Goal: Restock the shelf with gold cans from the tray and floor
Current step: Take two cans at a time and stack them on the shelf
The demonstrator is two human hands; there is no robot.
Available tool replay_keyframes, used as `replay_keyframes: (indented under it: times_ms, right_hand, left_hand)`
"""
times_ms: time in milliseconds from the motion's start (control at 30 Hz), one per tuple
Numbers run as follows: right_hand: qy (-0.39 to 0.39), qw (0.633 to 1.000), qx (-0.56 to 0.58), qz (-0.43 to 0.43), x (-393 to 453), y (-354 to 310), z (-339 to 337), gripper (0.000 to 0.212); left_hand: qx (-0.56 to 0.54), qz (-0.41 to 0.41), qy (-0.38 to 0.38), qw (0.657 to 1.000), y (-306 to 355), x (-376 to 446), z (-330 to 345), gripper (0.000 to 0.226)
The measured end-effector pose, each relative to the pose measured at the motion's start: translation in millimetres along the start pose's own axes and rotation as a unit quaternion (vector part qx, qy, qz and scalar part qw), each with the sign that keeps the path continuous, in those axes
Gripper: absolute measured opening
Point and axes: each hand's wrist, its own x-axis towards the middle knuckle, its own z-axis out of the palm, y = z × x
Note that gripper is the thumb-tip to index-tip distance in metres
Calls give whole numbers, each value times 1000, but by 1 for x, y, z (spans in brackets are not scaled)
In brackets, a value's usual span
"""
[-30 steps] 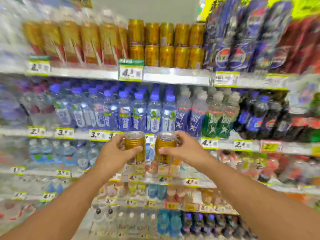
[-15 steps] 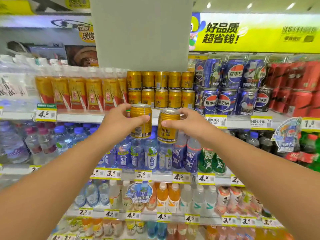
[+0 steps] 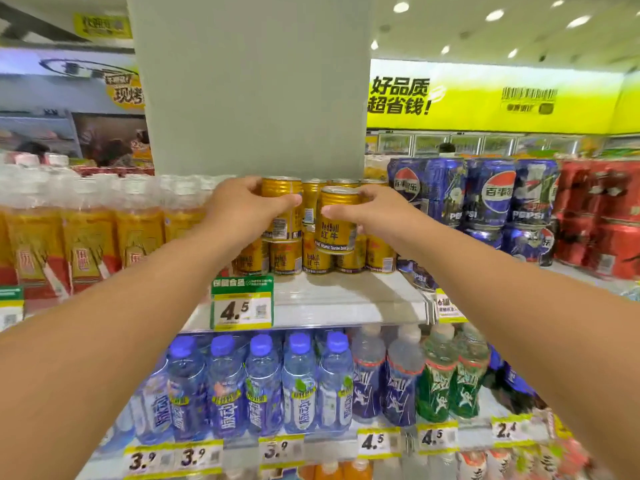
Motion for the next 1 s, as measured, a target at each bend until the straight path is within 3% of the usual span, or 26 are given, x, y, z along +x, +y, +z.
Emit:
replay_keyframes:
  times_ms: [67,400,567,733,1000]
  right_hand:
    - [0,1000,0,-11,17,1,2,96]
    - [-1,1000,-13,-5,85,17,17,115]
    - [2,1000,-21,-6,103,21,22,106]
    - [0,999,-40,-9,111,23,25,100]
    - [3,999,-54,0,113,23,30,108]
  left_hand:
    - [0,-3,15,1000,-2,14,10,36]
    - [123,18,102,987,-17,63,45,45]
    - [215,41,138,966,-17,66,59,51]
    - [272,53,155,948,-18,67,69,56]
    - [299,75,161,938,-26,65,73,63]
